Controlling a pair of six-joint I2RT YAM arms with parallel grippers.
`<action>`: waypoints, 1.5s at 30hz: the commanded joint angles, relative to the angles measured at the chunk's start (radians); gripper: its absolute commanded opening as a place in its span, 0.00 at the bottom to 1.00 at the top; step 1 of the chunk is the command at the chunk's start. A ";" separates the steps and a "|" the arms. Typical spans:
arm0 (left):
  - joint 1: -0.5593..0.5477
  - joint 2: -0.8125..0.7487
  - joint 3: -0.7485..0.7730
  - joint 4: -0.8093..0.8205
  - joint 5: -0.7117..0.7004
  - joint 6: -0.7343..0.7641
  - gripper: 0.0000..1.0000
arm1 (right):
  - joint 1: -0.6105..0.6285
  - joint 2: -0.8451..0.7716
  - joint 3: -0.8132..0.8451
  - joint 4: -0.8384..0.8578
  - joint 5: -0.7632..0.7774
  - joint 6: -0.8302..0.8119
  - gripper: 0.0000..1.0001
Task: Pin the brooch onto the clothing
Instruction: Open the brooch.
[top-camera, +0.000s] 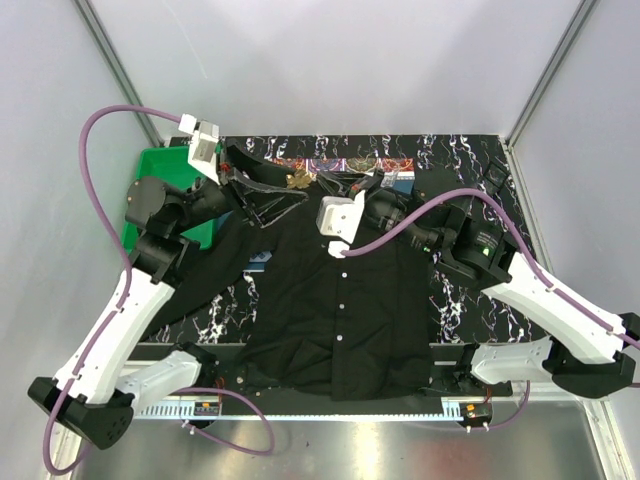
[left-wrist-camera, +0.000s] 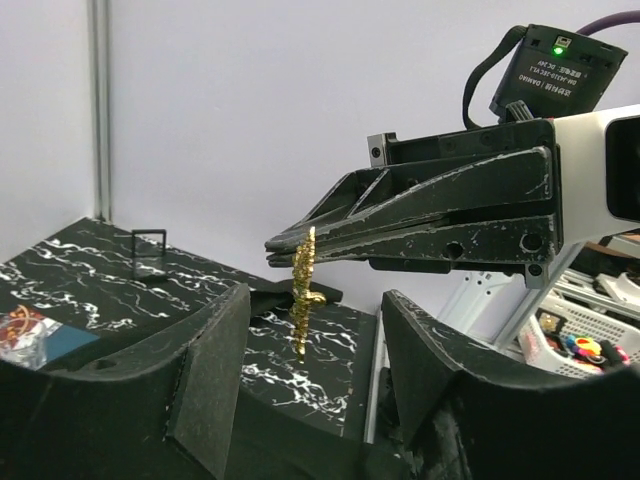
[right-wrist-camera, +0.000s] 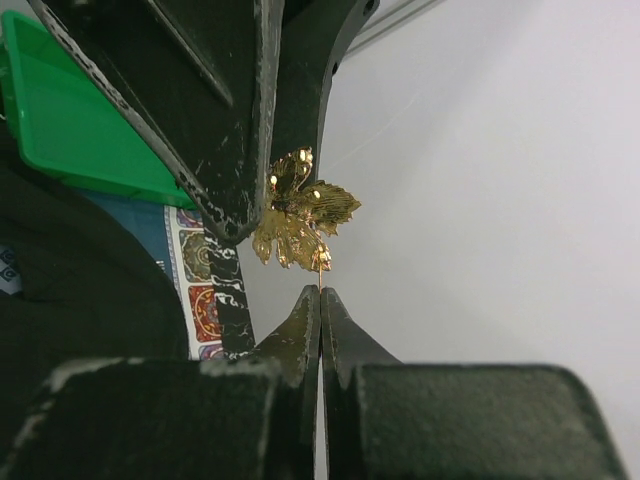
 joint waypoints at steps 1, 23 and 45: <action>0.010 0.023 0.009 0.086 0.068 -0.098 0.57 | 0.002 -0.034 0.004 0.030 -0.041 0.032 0.00; 0.011 0.036 0.047 0.000 -0.016 -0.056 0.41 | 0.000 -0.014 0.011 -0.015 -0.047 0.015 0.00; -0.001 0.036 0.070 -0.069 -0.026 0.014 0.46 | 0.002 0.021 0.047 -0.056 -0.014 0.006 0.00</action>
